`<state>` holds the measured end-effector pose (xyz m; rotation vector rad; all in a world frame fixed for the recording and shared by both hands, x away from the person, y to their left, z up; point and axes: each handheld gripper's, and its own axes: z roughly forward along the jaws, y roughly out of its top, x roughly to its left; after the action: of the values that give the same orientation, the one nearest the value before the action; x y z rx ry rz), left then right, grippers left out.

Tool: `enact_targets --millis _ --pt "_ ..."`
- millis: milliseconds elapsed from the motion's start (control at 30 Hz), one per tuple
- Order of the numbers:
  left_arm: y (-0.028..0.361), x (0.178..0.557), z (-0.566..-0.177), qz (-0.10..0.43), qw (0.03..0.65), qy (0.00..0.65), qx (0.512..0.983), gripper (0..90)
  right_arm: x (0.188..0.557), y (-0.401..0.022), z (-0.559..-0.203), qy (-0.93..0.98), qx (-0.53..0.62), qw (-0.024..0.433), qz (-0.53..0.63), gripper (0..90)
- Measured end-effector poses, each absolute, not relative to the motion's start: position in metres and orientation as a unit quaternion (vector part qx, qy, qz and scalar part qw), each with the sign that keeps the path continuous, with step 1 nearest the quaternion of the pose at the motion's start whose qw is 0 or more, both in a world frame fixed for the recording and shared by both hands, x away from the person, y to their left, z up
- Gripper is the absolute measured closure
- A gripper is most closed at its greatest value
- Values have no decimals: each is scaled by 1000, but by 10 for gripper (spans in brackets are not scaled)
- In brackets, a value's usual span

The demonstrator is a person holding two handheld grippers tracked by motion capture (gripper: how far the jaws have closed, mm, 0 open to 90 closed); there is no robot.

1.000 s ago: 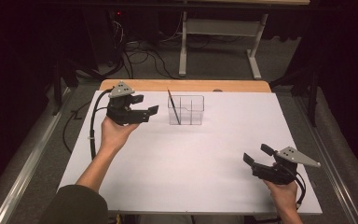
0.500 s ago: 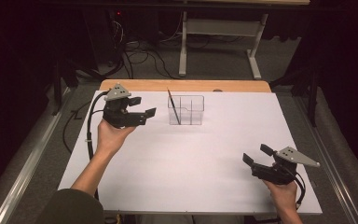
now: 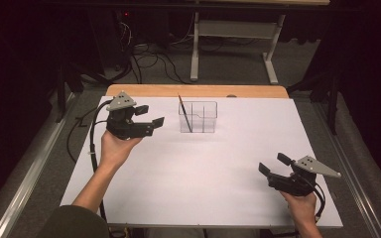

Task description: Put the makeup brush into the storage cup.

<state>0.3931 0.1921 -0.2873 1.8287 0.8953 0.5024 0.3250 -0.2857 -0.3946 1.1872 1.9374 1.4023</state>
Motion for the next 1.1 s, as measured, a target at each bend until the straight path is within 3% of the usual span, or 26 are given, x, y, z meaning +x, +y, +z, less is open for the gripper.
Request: enact_targets --millis 1100 --pt "209 371 -297 201 505 371 753 295 324 -286 -395 705 434 233 511 188"
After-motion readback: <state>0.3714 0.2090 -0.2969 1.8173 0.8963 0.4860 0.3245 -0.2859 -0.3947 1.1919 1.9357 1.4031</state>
